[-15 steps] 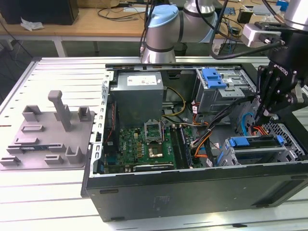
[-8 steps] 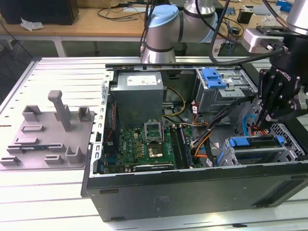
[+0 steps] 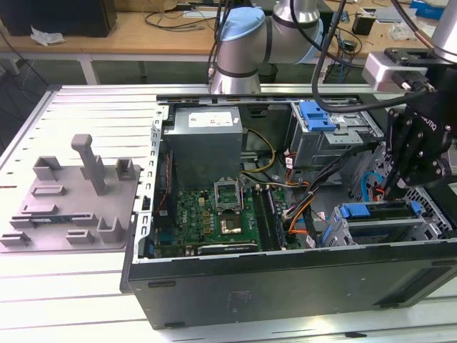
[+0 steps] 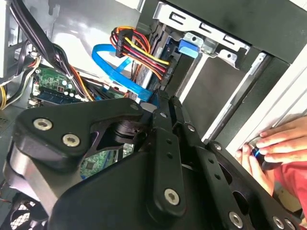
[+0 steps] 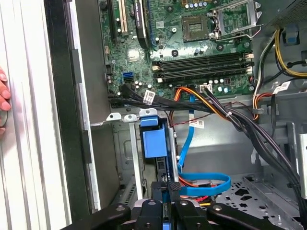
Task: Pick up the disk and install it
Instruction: 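Insert the second disk wire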
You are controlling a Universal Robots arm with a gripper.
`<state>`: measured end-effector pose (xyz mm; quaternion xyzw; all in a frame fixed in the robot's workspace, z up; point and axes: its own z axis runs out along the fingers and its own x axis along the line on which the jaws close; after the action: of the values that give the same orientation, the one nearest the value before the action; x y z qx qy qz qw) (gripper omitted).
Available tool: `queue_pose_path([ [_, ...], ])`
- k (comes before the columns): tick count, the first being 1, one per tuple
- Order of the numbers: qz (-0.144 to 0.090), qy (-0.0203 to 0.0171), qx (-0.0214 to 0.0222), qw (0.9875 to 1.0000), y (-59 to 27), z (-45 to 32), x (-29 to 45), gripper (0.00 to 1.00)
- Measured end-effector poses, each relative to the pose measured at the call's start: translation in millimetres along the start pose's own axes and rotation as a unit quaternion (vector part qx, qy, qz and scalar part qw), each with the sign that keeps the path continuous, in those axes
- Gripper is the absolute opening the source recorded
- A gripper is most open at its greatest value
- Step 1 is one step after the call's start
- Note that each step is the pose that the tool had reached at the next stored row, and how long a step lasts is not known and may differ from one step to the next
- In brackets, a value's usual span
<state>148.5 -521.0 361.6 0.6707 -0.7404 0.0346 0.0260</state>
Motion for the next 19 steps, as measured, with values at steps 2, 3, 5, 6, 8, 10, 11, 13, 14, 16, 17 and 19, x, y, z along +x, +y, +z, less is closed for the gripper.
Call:
queue_pose_path([
  [2, -0.001, 0.0, 0.0001, 1.0, 0.0, 0.2, 0.0, 0.16],
  [3, -0.002, 0.0, 0.0001, 1.0, 0.0, 0.3, 0.0, 0.16],
  [5, -0.002, -0.0001, 0.0001, 1.0, 0.0, 0.4, 0.0, 0.16],
  [6, -0.002, -0.0001, 0.0002, 1.0, 0.0, 0.4, 0.0, 0.16],
  [8, -0.002, -0.0001, 0.0001, 1.0, 0.0, 0.4, 0.0, 0.16],
  [10, -0.01, -0.0099, 0.0002, 0.9999, 0.2, 1.1, 0.0, 0.16],
  [11, -0.016, -0.013, 0.0004, 0.9998, 0.5, 1.6, -0.1, 0.16],
  [13, -0.03, -0.0156, 0.0012, 0.9994, 1.0, 2.3, -0.1, 0.16],
  [14, -0.037, -0.0162, 0.0017, 0.9992, 1.2, 2.6, 0.0, 0.16],
  [16, -0.043, -0.017, 0.002, 0.9989, 1.4, 3.1, 0.4, 0.16],
  [17, -0.044, -0.0172, 0.0021, 0.9989, 1.4, 3.3, 0.9, 0.16],
  [19, -0.044, -0.0174, 0.0021, 0.9989, 1.2, 3.6, 2.5, 0.16],
])
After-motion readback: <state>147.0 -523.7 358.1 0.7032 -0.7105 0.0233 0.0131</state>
